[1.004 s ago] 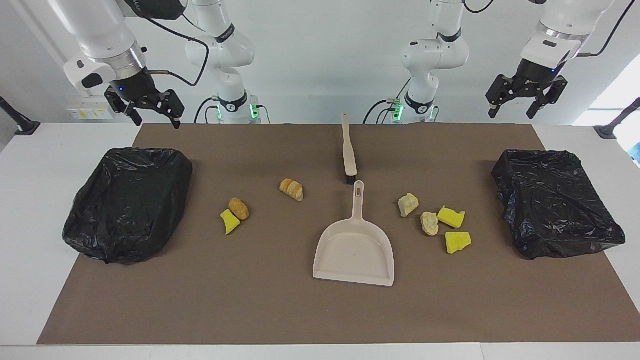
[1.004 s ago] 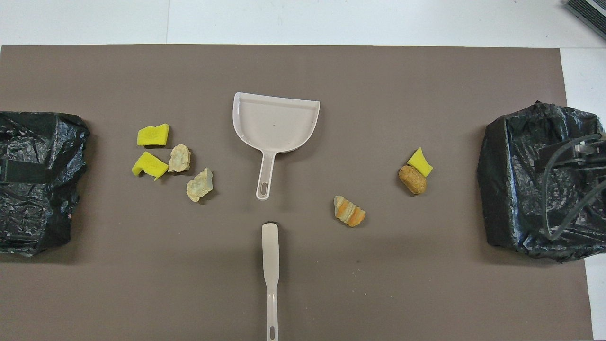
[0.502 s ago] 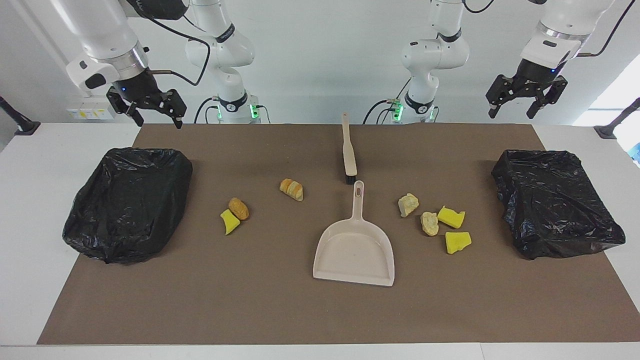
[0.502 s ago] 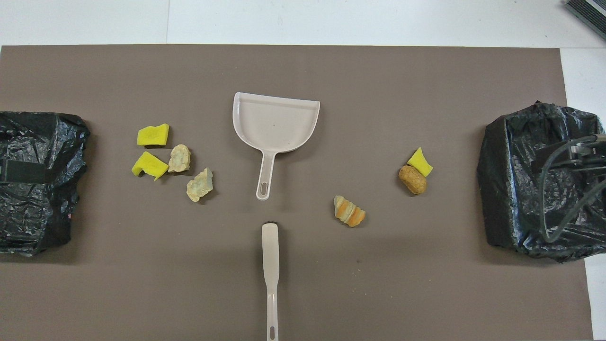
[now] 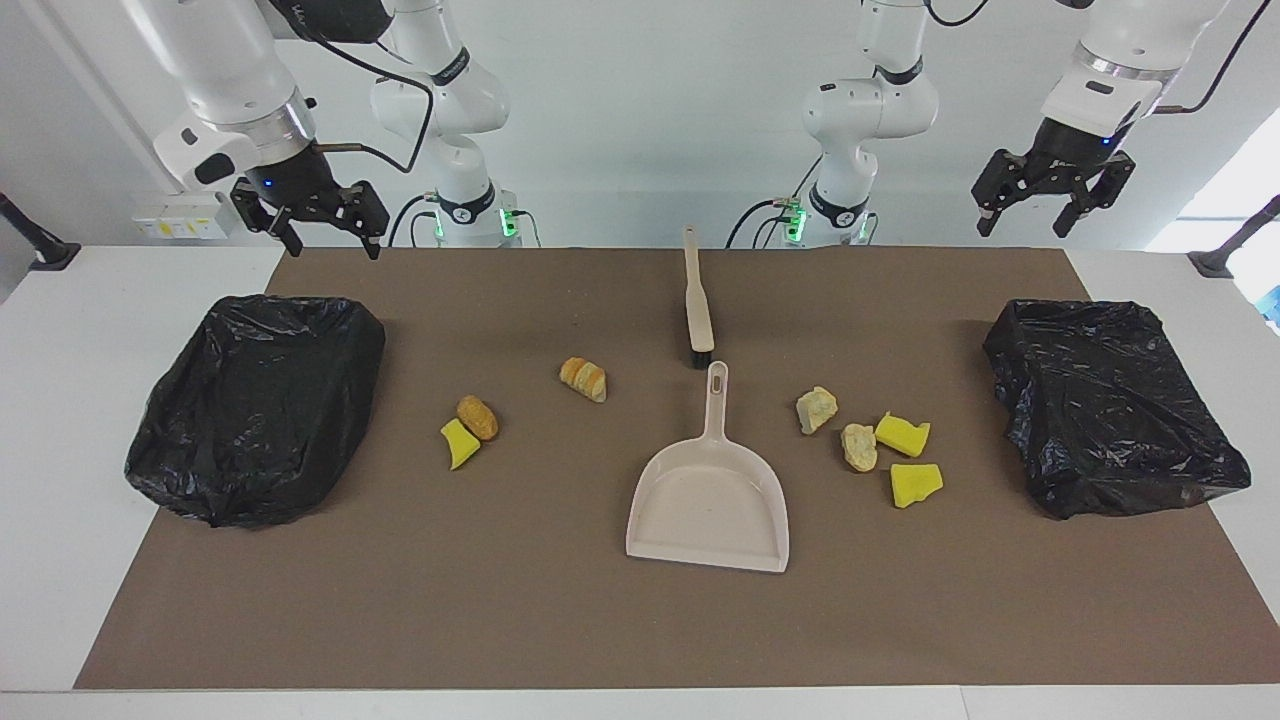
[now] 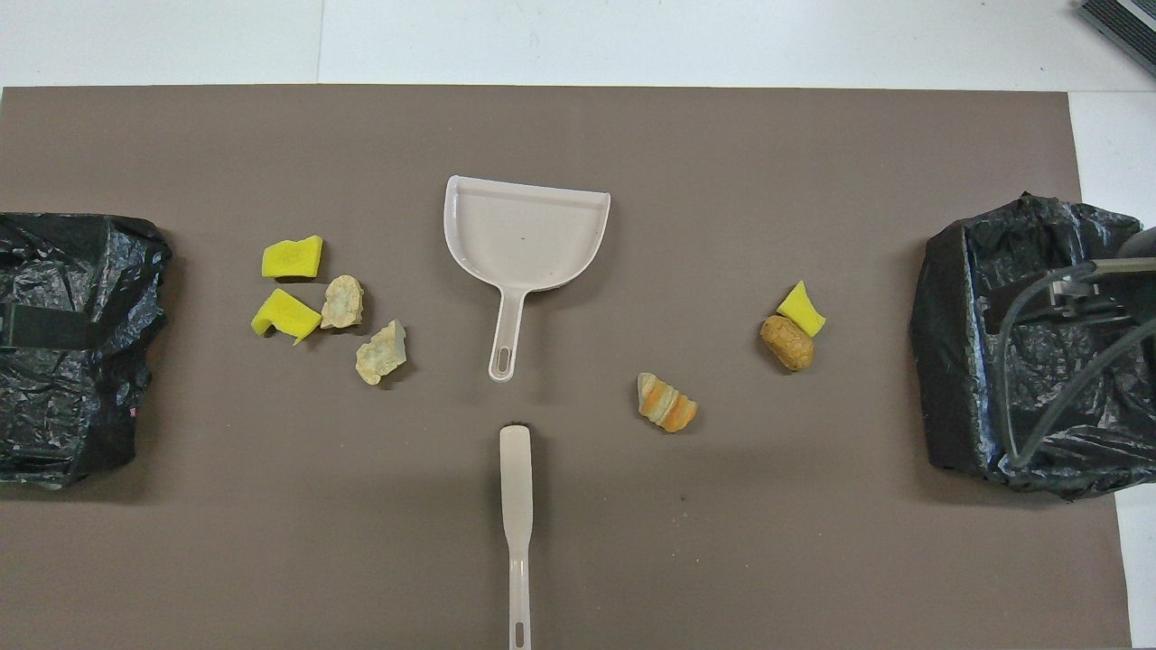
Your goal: Sweep and dump trash in bin
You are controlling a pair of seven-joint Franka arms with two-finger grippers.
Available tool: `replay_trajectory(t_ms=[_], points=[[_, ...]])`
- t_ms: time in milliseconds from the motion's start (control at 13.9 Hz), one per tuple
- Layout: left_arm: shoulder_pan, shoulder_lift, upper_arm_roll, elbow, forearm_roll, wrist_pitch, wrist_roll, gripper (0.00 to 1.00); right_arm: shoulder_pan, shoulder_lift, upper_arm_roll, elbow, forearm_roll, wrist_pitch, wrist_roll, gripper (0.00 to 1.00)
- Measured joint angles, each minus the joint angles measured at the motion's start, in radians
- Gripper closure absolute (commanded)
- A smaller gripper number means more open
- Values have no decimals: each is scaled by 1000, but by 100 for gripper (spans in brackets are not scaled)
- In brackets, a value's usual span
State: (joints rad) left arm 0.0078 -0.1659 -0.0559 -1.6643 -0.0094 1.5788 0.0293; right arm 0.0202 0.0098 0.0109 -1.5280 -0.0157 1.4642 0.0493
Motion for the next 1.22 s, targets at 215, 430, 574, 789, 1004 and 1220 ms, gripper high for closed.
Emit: replay_trajectory(t_ms=[215, 430, 574, 789, 1004, 1220], points=[[0, 0, 0, 0, 0, 0, 0, 0, 3, 53, 60, -1, 0, 79, 14, 0], [0, 0, 0, 0, 0, 0, 0, 0, 49, 131, 84, -3, 3, 210, 96, 0], [0, 0, 0, 0, 0, 0, 0, 0, 105, 179, 86, -4, 3, 272, 186, 0], [0, 0, 0, 0, 0, 0, 0, 0, 198, 252, 87, -4, 3, 365, 347, 0], [0, 0, 0, 0, 0, 0, 0, 0, 275, 306, 87, -1, 3, 451, 484, 0], [0, 0, 0, 0, 0, 0, 0, 0, 351, 348, 87, 13, 2, 538, 575, 0]])
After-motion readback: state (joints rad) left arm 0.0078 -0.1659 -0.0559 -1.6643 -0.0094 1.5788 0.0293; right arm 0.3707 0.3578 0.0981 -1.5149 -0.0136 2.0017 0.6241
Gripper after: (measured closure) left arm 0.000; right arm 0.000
